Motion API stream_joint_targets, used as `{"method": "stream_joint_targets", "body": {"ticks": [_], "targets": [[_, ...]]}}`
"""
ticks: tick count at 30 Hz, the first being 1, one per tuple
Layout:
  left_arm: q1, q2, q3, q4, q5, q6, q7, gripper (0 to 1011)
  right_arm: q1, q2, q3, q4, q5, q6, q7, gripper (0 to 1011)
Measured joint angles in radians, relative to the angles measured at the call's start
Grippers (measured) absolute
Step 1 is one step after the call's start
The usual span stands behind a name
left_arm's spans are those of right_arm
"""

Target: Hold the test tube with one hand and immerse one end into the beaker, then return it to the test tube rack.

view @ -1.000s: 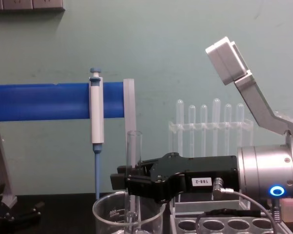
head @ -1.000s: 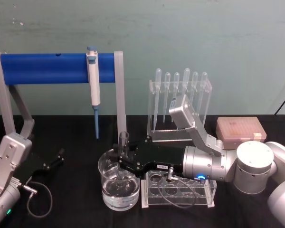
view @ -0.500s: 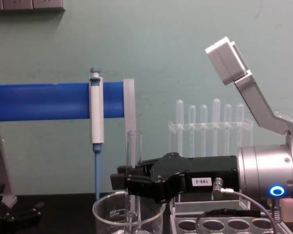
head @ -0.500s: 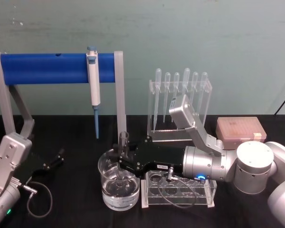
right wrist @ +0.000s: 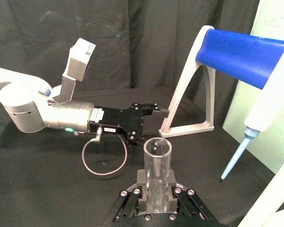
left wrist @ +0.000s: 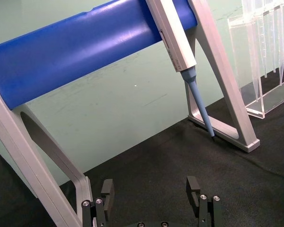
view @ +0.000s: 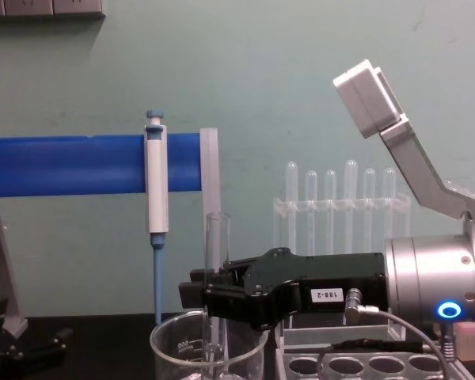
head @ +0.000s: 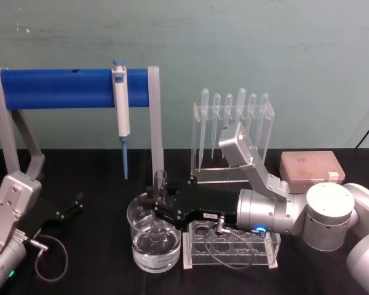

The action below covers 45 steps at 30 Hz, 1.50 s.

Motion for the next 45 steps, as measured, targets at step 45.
{"method": "stream_joint_targets", "body": {"ticks": [45], "targets": [[0.0,0.0,0.0,0.0,0.0,0.0,0.0,1000,0.0,0.0,0.0,0.0,0.0,0.0,0.0,225]]}}
